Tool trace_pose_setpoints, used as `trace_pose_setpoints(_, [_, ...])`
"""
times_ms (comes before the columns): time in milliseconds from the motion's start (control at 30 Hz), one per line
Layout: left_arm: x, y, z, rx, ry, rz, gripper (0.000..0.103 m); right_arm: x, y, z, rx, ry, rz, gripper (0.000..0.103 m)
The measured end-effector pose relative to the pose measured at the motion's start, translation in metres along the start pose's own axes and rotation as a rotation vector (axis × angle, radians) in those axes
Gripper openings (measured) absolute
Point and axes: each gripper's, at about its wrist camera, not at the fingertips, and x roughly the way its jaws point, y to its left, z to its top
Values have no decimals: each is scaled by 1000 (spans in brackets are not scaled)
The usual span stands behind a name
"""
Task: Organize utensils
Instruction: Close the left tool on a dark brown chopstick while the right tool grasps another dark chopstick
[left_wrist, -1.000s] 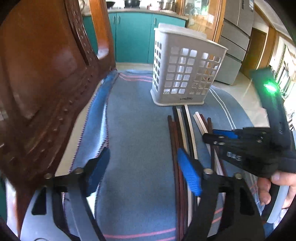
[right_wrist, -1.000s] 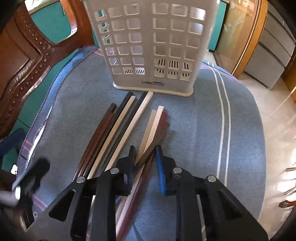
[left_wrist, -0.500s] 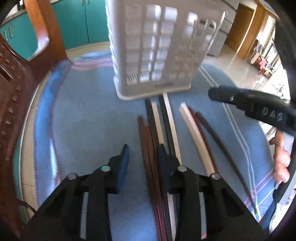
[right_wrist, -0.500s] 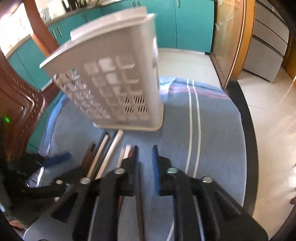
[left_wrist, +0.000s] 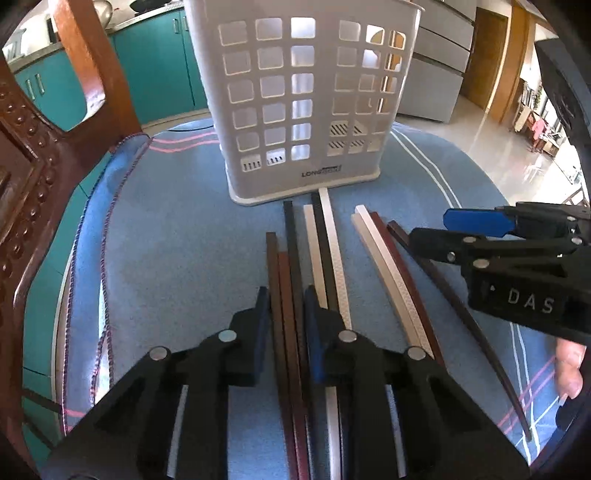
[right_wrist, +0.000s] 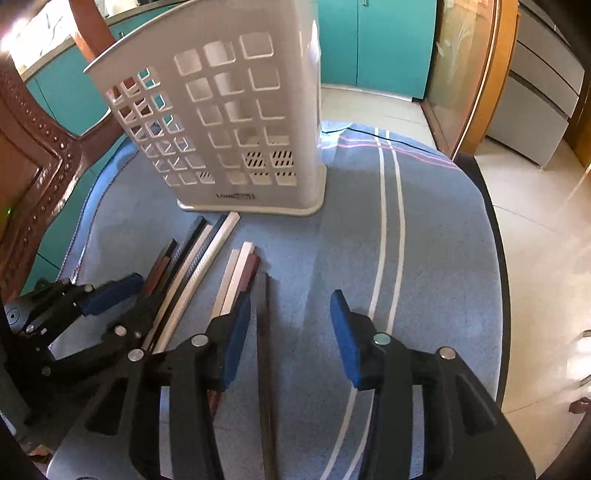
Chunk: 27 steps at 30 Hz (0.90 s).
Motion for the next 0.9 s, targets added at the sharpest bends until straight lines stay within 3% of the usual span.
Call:
trace_pose_setpoints(167, [-4,-8,-7,-8,-22,3,19,1,-8,3,13,-3,-10,45])
trace_pose_setpoints(367, [-36,-15,-8,-10,-94,8,19,0,-12,1,17,-8,-13,45])
trace_pose_setpoints(433, [-56,-10,-14,-17,-114,0,19,0,-12,0,13,-6,-16,45])
trace_pose_setpoints(633, [-63,11,-5,-66,-135,-26,20,0,-12,-1,16,-7,-22,47])
trace_pose_setpoints(900, [-47,44,0,-115,-68,16,22,-1,-6,0,-5,-6,-24,47])
